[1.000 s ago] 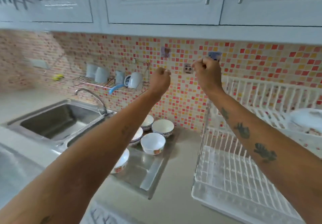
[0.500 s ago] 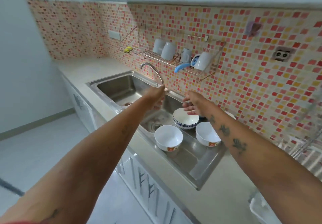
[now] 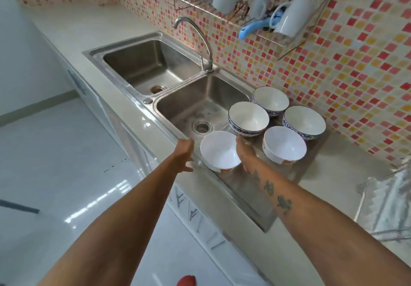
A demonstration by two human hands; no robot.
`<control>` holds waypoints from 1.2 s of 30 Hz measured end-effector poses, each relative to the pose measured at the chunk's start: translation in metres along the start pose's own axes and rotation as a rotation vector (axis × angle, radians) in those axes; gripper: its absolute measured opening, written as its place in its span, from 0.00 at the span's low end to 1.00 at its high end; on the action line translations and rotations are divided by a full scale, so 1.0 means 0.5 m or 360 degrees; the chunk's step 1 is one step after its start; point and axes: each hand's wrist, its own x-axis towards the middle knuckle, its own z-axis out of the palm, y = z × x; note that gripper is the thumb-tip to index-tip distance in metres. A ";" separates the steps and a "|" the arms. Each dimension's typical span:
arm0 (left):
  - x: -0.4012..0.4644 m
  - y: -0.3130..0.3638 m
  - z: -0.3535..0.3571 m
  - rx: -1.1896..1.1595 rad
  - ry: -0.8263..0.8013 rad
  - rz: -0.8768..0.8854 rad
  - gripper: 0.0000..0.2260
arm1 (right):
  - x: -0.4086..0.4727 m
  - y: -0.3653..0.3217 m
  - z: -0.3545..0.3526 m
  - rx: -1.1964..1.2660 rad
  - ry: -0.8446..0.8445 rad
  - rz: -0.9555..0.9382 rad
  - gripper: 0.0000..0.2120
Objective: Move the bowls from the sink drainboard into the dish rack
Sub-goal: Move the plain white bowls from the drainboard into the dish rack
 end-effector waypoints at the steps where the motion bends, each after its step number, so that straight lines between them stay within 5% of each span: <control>1: 0.015 -0.002 0.005 0.0009 0.0017 0.0031 0.15 | 0.038 0.019 0.010 0.0000 0.0005 0.0006 0.30; 7: 0.060 0.013 0.034 0.0290 0.0242 0.0387 0.12 | 0.040 0.006 0.025 0.0010 0.0086 0.0055 0.27; 12: 0.054 0.030 0.069 0.0264 -0.0028 0.0233 0.12 | 0.040 -0.004 0.029 0.0112 0.0073 0.0134 0.26; 21: 0.047 0.064 0.073 0.0085 -0.0012 0.0080 0.16 | 0.004 -0.044 0.003 0.0301 0.0089 0.0151 0.25; 27: -0.030 0.163 0.101 -0.0125 -0.0055 0.0220 0.19 | -0.071 -0.148 -0.076 0.0469 0.0228 -0.0021 0.27; 32: -0.158 0.280 0.159 -0.0174 -0.0374 0.0416 0.29 | -0.213 -0.262 -0.213 0.0563 0.0464 -0.0540 0.22; 36: -0.317 0.371 0.264 -0.0246 -0.0956 0.0570 0.32 | -0.367 -0.328 -0.403 0.0589 0.0779 -0.1018 0.16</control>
